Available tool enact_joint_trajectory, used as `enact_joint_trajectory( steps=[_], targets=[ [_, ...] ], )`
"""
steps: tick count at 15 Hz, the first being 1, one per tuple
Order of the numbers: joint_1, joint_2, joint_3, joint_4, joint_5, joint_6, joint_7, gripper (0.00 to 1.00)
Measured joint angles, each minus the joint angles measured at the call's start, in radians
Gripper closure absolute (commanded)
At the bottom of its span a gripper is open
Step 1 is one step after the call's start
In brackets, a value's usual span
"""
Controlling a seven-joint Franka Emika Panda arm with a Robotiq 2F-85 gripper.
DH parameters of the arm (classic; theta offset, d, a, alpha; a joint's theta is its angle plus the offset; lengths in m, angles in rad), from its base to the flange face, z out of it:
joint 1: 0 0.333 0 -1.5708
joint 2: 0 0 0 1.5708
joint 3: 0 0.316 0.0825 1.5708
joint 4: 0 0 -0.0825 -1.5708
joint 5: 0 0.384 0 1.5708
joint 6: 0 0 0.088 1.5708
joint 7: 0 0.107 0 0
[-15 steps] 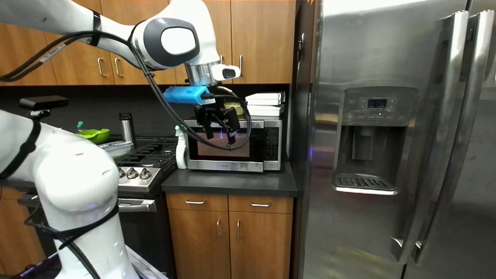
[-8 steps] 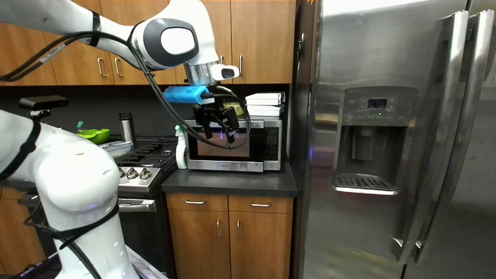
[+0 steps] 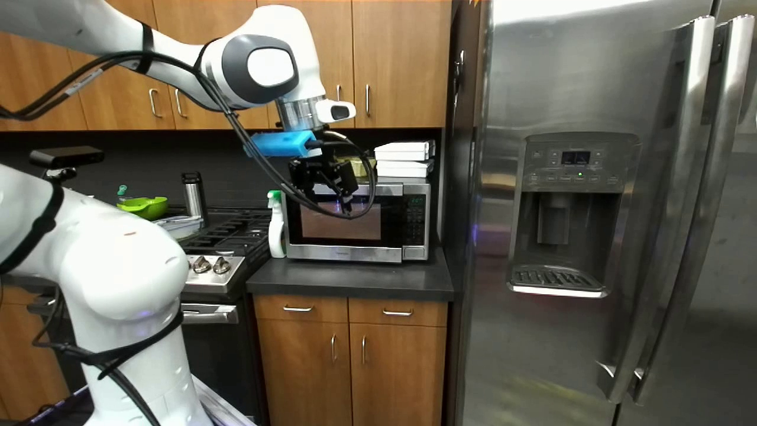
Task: Open the microwave door.
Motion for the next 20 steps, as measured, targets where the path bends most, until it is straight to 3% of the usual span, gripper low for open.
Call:
enact_joint_trajectory(
  steps=[11,16,20],
  targets=[
    [0.124,0.219,0.162,0.121,0.086,0.157,0.11,0.0],
    [0.132,0.394,0.246,0.218,0.08,0.241,0.192,0.0],
    [0.129,0.539,0.264,0.328,0.055,0.275,0.234,0.0]
  ],
)
